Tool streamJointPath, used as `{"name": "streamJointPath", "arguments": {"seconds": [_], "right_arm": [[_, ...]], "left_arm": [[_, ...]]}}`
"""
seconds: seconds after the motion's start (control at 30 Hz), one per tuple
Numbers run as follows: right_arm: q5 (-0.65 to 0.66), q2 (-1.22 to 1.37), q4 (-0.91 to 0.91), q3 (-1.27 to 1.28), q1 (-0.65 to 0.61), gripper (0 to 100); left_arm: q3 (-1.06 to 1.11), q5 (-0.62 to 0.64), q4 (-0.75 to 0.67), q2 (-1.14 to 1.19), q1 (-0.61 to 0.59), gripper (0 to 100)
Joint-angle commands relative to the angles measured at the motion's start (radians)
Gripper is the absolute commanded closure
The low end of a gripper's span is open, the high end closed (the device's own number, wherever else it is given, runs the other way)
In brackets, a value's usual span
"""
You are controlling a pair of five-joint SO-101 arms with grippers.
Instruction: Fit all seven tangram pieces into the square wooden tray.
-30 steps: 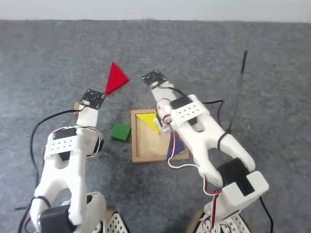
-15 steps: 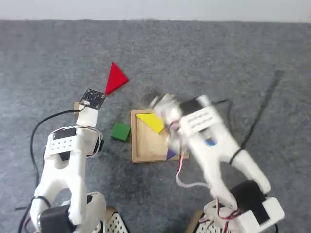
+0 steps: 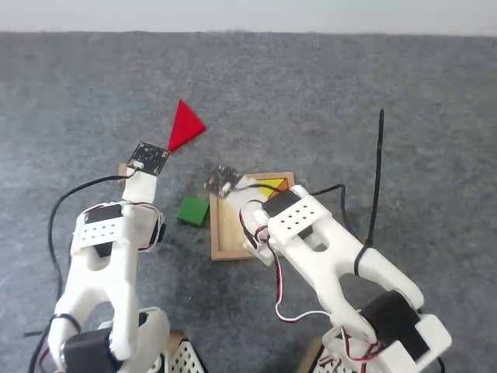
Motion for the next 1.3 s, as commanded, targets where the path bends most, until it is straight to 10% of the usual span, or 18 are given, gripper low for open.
{"name": "streamJointPath", "arguments": {"seconds": [0.0, 0.9, 1.27], "right_arm": [[-0.091, 0.03, -0.117, -0.009, 0.028, 99.2], [-0.147, -0.122, 0.048, -0.058, 0.334, 98.6], [-0.117, -0.173, 0.136, -0.055, 0.357, 84.2]], "left_arm": [[-0.005, -0.008, -0.008, -0.009, -0.009, 86], [-0.005, -0.006, 0.008, -0.025, -0.009, 86], [0.303, -0.041, -0.057, -0.597, -0.06, 86]]}}
